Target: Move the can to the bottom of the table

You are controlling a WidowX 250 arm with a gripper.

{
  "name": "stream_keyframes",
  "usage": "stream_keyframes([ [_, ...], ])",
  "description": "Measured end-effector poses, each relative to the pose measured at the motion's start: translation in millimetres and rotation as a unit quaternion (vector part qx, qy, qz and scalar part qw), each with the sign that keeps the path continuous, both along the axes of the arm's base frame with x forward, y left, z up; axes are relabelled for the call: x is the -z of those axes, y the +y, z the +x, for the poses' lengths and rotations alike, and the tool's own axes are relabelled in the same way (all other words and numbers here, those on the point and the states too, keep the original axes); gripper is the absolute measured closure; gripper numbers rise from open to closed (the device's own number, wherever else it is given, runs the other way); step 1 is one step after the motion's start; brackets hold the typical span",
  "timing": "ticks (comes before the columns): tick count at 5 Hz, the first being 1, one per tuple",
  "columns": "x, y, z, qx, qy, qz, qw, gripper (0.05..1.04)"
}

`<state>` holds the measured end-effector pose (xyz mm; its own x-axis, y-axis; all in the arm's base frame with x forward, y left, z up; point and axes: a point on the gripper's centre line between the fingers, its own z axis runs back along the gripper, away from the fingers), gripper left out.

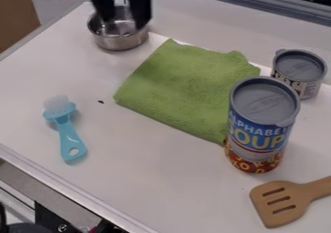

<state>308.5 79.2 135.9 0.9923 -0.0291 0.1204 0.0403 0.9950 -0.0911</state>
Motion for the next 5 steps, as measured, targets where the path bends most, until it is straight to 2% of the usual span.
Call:
stream_keyframes([
  [1, -7.3, -33, 9, 0.059, -0.002, -0.011, 0.9982, 0.086],
  [3, -6.8, -97, 21, 0.064, -0.015, 0.007, 0.9978, 0.086],
  [5, 2.0, -147, 12, 0.076, -0.009, 0.006, 0.997, 0.086],
])
